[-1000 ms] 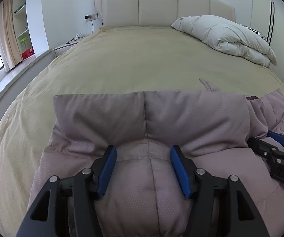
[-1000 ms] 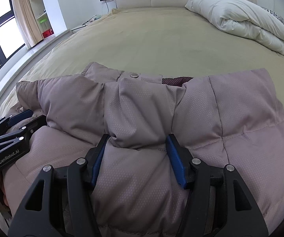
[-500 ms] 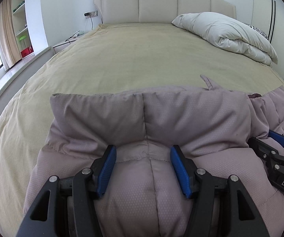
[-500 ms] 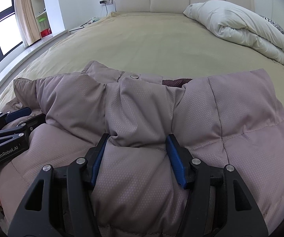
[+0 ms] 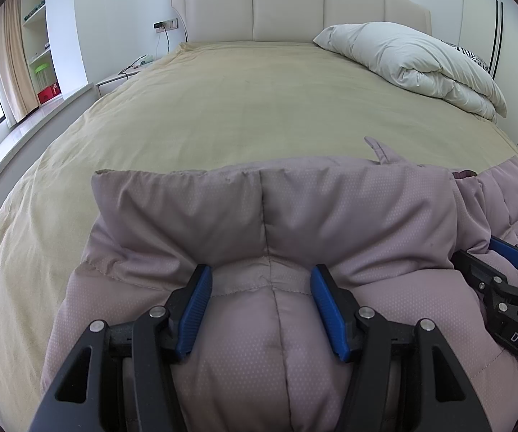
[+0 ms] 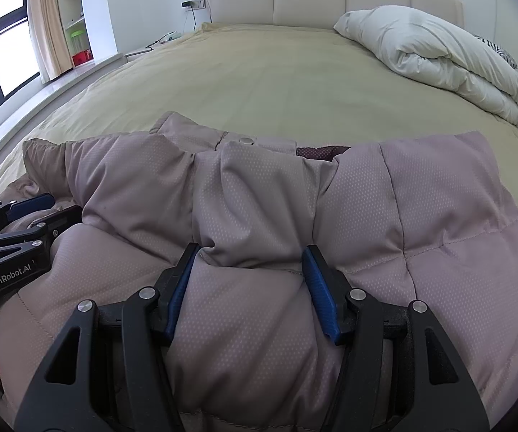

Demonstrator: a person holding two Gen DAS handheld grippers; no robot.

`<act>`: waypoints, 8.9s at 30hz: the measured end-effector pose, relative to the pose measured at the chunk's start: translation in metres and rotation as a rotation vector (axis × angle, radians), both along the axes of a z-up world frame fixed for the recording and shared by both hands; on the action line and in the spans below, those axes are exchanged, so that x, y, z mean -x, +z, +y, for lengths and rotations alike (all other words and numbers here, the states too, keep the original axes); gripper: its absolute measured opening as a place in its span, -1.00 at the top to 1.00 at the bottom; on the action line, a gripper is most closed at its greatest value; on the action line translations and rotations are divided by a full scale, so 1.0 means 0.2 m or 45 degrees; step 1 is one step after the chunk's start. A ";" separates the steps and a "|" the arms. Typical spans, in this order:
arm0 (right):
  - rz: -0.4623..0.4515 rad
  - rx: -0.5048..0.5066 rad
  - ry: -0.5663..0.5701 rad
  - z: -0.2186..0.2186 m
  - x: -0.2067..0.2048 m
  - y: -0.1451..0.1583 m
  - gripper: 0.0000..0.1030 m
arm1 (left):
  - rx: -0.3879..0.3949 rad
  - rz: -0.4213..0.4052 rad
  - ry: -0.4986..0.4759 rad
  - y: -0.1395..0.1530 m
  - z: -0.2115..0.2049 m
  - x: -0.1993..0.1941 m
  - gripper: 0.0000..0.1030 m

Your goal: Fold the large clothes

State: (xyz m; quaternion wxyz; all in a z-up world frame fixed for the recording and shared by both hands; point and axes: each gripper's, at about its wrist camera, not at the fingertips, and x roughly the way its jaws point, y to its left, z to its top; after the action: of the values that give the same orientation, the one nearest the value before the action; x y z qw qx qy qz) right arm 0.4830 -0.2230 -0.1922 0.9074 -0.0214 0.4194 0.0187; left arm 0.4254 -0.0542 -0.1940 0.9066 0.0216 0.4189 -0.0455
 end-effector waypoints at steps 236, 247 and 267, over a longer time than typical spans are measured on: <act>0.245 -0.877 0.044 -1.17 0.81 0.11 0.34 | 1.138 0.422 -0.181 -0.02 0.78 0.51 0.34; 0.125 -0.894 0.164 -0.93 1.45 0.46 0.40 | 1.201 0.338 -0.210 0.13 0.97 1.07 0.34; 0.182 -1.289 -0.082 -1.02 1.65 -0.16 0.12 | 1.310 0.462 -0.109 -0.29 1.04 1.14 -0.05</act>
State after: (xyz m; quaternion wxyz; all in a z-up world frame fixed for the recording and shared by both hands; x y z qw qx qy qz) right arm 0.1540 -0.4260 -0.2244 0.7732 0.4349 0.4193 0.1931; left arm 0.1970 0.1537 -0.2523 0.7107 -0.4158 0.4910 -0.2846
